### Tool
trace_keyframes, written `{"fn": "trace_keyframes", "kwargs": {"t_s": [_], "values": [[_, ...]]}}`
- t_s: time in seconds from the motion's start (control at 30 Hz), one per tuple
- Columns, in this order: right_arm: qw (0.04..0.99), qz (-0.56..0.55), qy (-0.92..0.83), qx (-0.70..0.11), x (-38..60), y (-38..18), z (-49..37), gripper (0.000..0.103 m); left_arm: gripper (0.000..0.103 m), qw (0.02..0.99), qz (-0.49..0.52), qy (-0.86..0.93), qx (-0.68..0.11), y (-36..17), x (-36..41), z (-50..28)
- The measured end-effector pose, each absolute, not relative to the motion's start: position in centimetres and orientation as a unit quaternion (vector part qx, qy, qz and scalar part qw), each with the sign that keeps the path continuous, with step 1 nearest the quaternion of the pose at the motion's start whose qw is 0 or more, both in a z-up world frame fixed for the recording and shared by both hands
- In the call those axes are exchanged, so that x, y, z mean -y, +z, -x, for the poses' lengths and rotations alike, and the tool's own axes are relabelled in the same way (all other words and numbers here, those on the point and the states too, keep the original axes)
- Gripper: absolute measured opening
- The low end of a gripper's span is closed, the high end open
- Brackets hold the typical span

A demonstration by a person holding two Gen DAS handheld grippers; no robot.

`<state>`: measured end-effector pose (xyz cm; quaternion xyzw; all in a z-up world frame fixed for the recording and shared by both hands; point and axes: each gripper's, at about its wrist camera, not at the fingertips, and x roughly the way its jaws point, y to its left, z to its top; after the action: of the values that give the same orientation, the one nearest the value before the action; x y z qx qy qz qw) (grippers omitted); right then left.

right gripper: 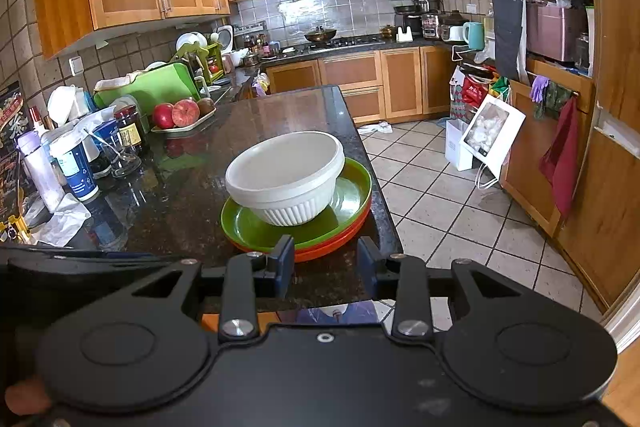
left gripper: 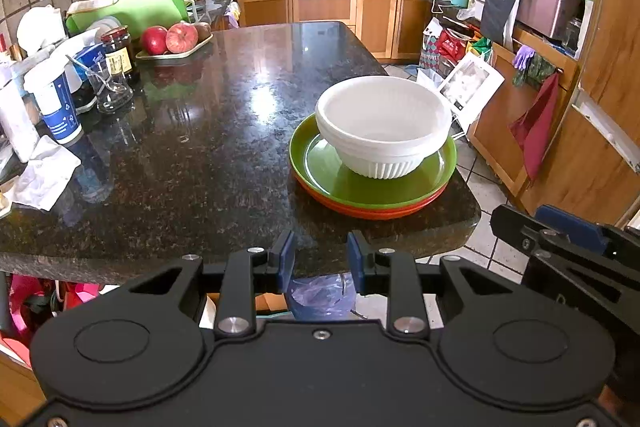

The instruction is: Organize plates and bowls

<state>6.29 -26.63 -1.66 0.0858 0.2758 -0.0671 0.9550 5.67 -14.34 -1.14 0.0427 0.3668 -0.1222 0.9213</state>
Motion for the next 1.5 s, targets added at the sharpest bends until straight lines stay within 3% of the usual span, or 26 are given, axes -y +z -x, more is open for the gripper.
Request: {"fn": "trace_keyframes", "kwargs": {"t_s": [1.5], "values": [[0.958, -0.075, -0.053, -0.273, 25.8, -1.1, -6.2, 0.037, 0.038, 0.925, -0.032, -0.12, -0.359, -0.9, 13.0, -5.9]]}}
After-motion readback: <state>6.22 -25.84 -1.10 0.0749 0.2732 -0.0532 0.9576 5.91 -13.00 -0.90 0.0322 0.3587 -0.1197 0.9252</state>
